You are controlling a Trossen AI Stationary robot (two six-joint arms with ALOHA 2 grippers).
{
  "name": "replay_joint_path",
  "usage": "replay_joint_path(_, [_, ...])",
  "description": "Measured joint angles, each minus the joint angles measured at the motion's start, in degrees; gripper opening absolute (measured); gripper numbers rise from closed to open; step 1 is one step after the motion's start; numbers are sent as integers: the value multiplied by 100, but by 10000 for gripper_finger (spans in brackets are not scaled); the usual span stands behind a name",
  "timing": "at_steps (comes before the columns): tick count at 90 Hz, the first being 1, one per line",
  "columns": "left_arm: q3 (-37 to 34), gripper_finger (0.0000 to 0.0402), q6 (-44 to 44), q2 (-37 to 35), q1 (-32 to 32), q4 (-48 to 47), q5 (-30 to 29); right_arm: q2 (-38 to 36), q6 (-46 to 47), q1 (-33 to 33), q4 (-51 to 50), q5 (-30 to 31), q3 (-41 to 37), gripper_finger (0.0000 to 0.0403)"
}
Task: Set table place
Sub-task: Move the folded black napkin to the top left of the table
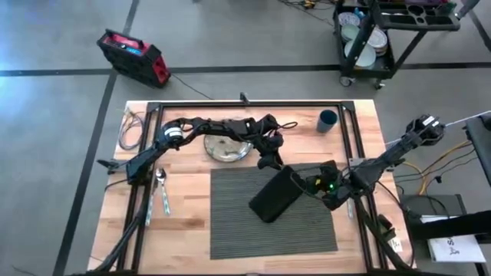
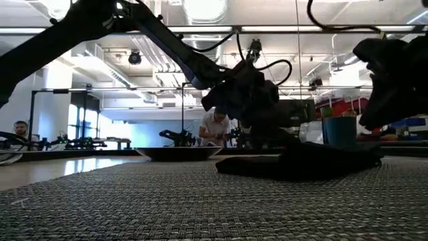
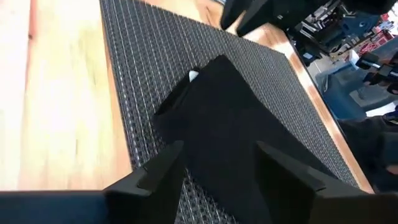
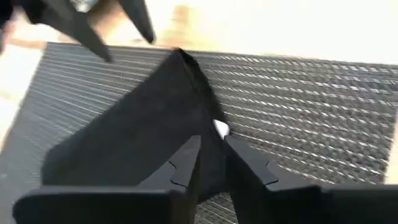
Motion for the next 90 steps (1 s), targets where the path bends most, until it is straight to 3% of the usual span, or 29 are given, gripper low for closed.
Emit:
replay_joint_path(27, [-9,162,32,10,-1,-845,174,573,-164,-154,725,-319,-70,29])
replay_joint_path(37, [7,154,490,-19,4,-1643,467,783,-160,-161,813,-499,-77,27])
replay_joint_path(56, [17,139,1330,-84,-68,-2904,413,1002,-316,-161,1319,-624,-91,27])
replay_joint_path(90, [-23,117,1124,-143,-108,-2686,391,1343,-771,-193,2464,-568,-90,24])
